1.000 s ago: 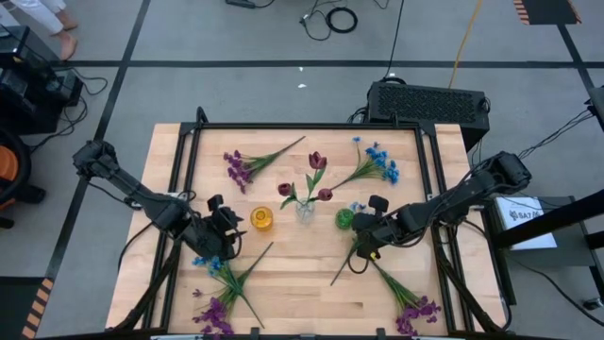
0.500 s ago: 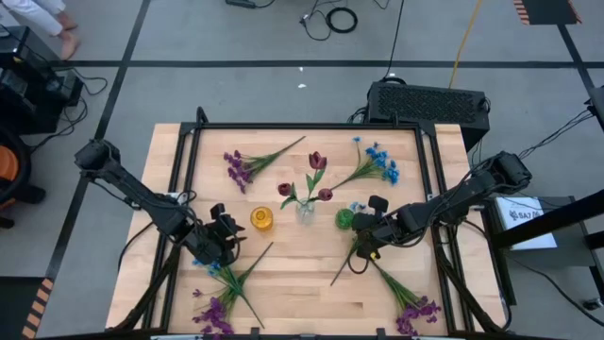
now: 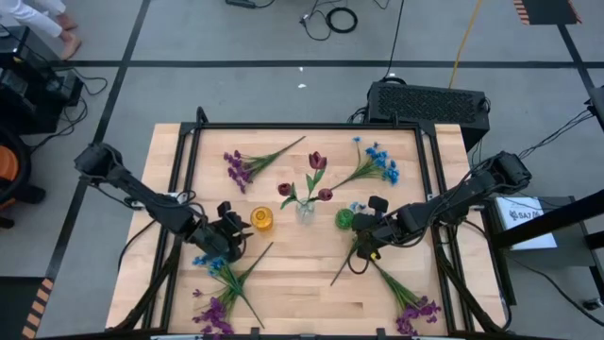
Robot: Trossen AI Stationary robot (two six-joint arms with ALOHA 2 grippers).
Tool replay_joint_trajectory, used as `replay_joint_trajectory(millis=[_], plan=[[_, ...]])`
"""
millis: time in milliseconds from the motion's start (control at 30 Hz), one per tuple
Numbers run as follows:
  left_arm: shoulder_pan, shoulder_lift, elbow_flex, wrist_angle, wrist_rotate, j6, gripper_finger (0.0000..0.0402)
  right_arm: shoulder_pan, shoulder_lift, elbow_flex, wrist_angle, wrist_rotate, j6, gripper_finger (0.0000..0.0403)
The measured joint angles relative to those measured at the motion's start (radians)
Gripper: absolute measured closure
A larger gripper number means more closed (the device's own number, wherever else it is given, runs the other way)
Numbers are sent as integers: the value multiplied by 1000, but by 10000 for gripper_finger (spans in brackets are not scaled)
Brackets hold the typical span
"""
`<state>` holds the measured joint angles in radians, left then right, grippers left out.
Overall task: Sort flowers into vase by color
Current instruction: Adjust the yellow vase
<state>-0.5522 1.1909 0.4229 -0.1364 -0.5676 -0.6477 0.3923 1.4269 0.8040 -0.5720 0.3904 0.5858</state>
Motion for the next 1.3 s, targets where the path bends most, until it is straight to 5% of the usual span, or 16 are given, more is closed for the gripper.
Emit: replay_joint_trajectory(millis=[567,733,1067,1300], plan=[[111,38,0,-3,-85,2,272,0,0,0,0,-2,-3,403],[81,38,0,14,73,-49,272,0,0,0,0,-5,-3,403],[63,178,0,368,46,115,273,2,0,0,4,-6,-2,403],[103,290,0,449,51,138,273,1,0,0,9,0,0,403]])
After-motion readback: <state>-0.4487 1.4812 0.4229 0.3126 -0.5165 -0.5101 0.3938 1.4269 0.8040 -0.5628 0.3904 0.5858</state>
